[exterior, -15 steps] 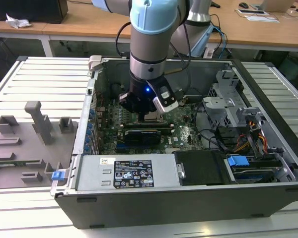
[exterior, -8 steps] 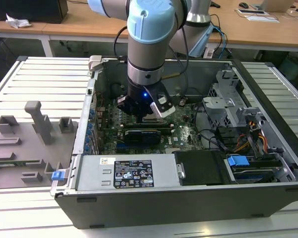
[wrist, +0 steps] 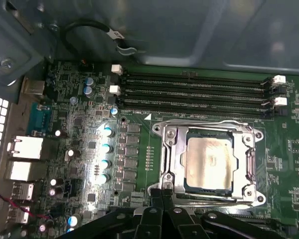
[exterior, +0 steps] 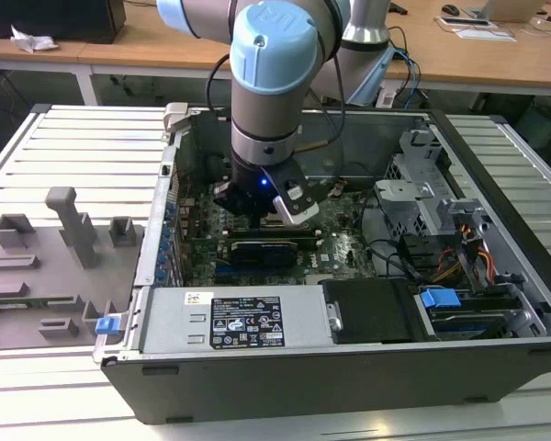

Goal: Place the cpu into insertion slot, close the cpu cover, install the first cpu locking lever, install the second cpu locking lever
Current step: 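Install the second cpu locking lever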

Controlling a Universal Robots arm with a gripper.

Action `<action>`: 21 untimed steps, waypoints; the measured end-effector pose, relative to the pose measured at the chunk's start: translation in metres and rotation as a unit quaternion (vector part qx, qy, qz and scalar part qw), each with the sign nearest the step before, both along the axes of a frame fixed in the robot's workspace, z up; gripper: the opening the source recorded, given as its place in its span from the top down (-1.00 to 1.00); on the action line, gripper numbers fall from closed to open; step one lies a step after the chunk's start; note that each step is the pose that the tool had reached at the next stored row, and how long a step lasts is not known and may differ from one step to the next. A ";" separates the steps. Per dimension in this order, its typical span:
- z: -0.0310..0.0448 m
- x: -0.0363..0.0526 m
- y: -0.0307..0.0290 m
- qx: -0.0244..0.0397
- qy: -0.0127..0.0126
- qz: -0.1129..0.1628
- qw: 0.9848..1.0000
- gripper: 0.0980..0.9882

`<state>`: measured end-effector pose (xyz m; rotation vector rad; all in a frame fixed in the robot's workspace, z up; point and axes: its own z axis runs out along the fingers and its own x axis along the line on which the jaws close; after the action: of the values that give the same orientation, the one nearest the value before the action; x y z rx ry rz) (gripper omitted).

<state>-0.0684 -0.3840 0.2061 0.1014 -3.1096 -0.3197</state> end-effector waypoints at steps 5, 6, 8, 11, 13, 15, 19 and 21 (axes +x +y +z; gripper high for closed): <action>-0.0074 -0.0011 -0.0007 0.015 0.000 0.000 1.000 0.98; -0.0082 -0.0018 -0.0007 0.019 0.000 0.000 1.000 0.98; -0.0084 -0.0023 -0.0006 0.021 0.000 0.000 1.000 0.98; -0.0069 -0.0024 -0.0006 0.021 0.000 0.000 1.000 0.98; -0.0045 -0.0025 -0.0009 0.021 0.000 0.000 1.000 0.98; 0.0002 -0.0025 -0.0009 0.021 0.000 0.000 1.000 0.98; 0.0073 -0.0025 -0.0009 0.021 0.000 0.000 1.000 0.98; 0.0108 -0.0025 -0.0008 0.021 0.000 0.000 1.000 0.98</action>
<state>-0.0709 -0.3848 0.2169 0.1020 -3.1039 -0.3839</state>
